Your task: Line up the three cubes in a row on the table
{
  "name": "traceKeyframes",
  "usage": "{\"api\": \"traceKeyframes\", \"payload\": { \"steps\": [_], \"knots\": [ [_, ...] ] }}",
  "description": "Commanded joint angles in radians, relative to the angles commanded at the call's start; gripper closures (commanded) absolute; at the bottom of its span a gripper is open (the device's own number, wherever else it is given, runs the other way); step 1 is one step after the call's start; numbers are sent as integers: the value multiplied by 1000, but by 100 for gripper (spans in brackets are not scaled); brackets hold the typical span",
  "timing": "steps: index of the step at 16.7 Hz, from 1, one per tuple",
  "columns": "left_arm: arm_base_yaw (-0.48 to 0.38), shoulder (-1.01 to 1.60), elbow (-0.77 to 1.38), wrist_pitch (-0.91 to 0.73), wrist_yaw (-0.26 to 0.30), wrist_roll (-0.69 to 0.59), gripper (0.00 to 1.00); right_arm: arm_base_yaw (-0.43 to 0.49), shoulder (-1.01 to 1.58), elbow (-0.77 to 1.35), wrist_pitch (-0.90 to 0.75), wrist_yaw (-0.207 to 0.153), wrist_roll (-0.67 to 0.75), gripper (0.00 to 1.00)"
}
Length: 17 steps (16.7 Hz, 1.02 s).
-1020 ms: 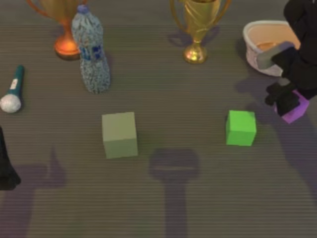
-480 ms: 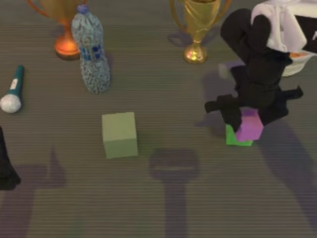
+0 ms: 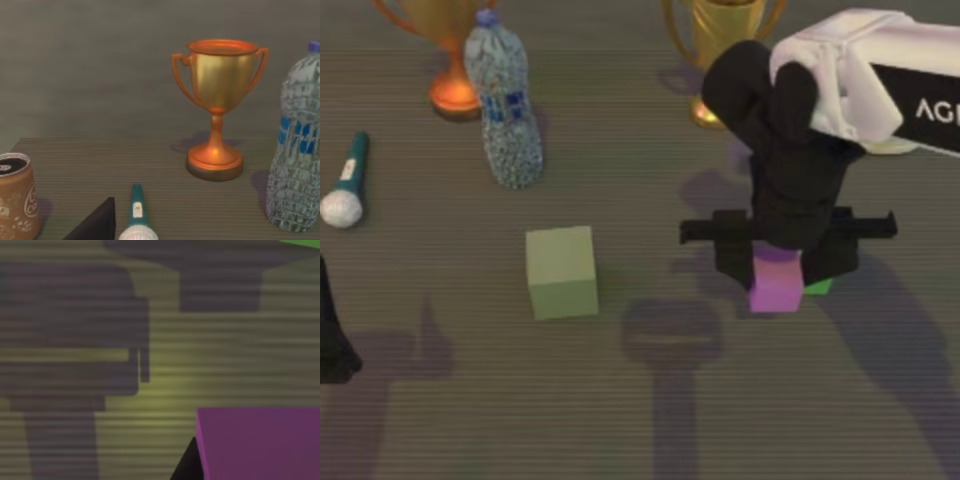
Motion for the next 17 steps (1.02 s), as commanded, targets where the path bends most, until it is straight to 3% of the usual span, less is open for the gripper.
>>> {"api": "traceKeyframes", "payload": {
  "steps": [5, 11, 16, 17],
  "knots": [
    [0, 0, 0, 0, 0, 0, 0, -3, 10, -9, 17, -2, -1, 100],
    [0, 0, 0, 0, 0, 0, 0, 1, 77, -135, 218, 0, 3, 100],
    [0, 0, 0, 0, 0, 0, 0, 3, 91, -157, 248, 1, 4, 100],
    [0, 0, 0, 0, 0, 0, 0, 3, 91, -157, 248, 1, 4, 92]
  ]
}}
